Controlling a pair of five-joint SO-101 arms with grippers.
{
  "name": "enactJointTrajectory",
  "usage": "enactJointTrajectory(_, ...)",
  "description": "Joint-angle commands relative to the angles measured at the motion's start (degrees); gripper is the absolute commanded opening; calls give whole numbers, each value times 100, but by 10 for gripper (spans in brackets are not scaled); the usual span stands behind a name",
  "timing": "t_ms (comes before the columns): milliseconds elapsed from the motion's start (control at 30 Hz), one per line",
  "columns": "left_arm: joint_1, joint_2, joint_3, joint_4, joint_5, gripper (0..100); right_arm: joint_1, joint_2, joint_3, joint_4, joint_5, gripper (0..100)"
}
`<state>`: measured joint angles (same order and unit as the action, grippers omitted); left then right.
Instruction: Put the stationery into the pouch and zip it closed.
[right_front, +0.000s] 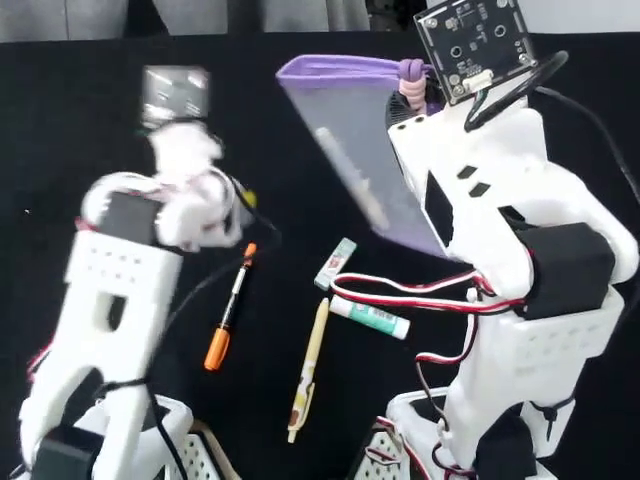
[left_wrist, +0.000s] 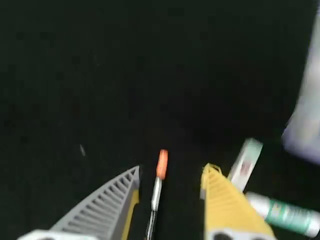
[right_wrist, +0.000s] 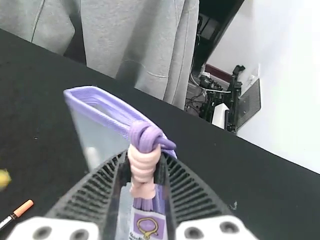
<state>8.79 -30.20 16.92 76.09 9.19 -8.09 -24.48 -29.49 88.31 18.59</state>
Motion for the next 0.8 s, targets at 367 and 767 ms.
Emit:
enactJointTrajectory(367, 110, 1591, 3020, -3736, -730, 198, 70, -31, -242, -132, 26, 11)
enactJointTrajectory(767, 75, 3508, 1587, -3033, -765, 24, 62, -57, -242, -132, 26, 11)
